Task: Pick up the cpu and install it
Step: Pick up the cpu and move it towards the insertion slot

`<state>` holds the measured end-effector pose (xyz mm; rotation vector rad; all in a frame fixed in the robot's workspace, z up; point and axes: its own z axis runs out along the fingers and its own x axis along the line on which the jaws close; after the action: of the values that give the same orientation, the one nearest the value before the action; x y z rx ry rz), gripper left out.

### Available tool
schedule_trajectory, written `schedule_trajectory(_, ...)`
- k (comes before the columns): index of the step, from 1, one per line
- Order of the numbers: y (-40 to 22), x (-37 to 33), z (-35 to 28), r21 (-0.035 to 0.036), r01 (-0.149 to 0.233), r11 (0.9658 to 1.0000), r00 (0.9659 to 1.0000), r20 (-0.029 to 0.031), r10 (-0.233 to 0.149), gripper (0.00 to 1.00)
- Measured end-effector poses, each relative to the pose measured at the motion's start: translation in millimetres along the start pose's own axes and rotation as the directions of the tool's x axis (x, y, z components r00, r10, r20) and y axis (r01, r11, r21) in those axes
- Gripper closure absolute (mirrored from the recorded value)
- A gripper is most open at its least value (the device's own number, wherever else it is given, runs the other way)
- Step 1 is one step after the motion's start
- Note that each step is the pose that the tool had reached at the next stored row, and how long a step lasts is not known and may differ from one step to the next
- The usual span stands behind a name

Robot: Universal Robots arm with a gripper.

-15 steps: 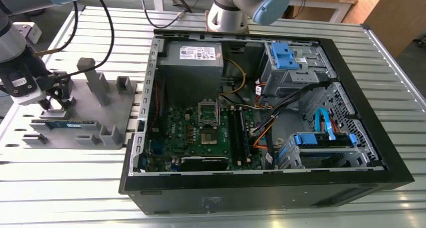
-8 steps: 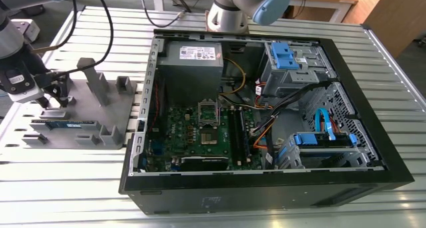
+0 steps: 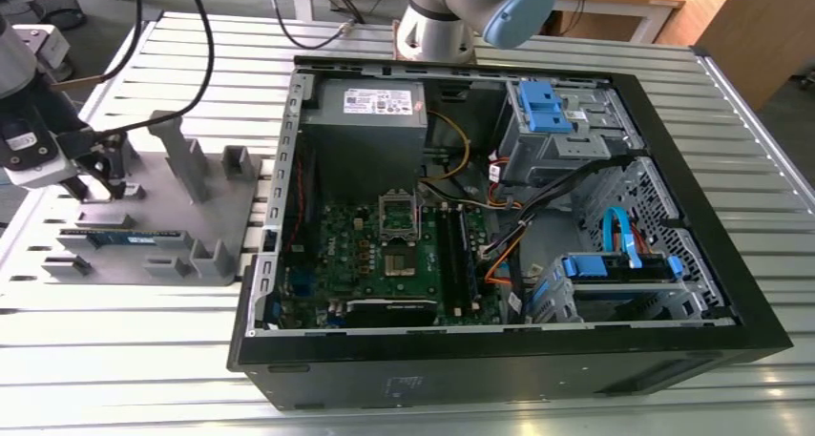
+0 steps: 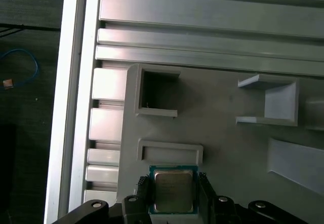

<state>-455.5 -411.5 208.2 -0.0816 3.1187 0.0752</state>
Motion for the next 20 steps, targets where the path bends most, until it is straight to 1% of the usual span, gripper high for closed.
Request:
schedule_trajectory(1, 0.1, 0.0, -1.2, 0.0000, 0.000, 1.0000, 1.0000, 0.0000, 0.000, 0.53)
schedule_trajectory(11, 0.2, -0.1, -3.4, 0.0000, 0.000, 1.0000, 1.0000, -0.0001, 0.000, 0.53)
schedule_trajectory(20, 0.4, -0.2, -7.7, -0.0001, 0.000, 1.0000, 1.0000, 0.0001, 0.000, 0.53)
